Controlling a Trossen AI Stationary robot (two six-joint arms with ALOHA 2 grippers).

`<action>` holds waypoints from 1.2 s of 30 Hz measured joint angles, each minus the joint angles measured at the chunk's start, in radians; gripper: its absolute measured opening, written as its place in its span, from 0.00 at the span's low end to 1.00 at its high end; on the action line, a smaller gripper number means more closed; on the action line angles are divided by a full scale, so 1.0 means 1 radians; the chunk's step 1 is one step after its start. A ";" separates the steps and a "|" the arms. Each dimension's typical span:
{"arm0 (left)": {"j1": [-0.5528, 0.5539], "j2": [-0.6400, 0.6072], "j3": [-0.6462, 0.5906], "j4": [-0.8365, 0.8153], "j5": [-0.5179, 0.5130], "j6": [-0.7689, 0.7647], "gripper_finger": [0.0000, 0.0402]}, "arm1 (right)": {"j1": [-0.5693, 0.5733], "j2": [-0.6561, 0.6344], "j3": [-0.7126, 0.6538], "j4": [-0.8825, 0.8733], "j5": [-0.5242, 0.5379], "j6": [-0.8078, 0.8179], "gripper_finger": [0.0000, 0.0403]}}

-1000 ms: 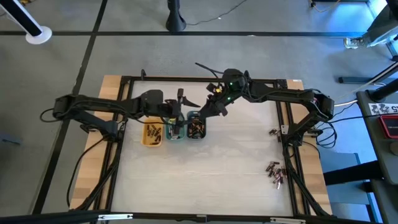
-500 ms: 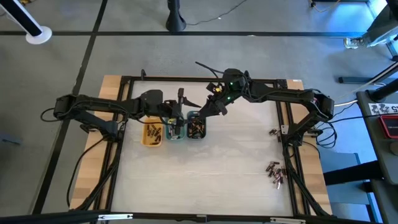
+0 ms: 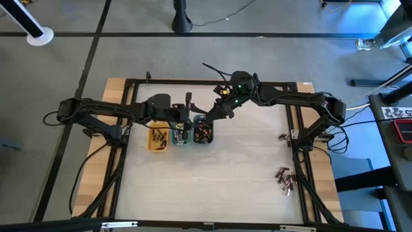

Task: Sort batteries
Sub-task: Put the silver battery into the green bin

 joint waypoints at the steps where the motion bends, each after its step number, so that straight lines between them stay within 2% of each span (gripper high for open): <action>1: 0.000 0.000 0.000 0.002 0.000 0.007 0.39 | 0.000 0.000 0.000 0.000 0.000 0.000 0.49; 7: 0.000 0.000 0.000 -0.002 0.000 0.010 0.30 | 0.000 0.000 0.000 0.000 0.000 0.001 0.49; 17: -0.001 0.000 0.000 -0.001 -0.001 0.042 0.08 | 0.000 0.000 0.000 -0.005 -0.010 0.018 0.50; 28: 0.001 -0.001 0.000 -0.004 -0.036 0.040 0.07 | 0.000 -0.001 0.000 -0.002 0.003 0.016 0.52; 32: 0.001 -0.001 0.000 0.002 -0.050 0.035 0.06 | 0.000 -0.001 0.000 0.004 0.021 0.003 0.59; 36: 0.001 -0.001 0.000 0.002 -0.064 0.035 0.06 | -0.024 -0.001 0.000 0.002 -0.025 -0.006 0.68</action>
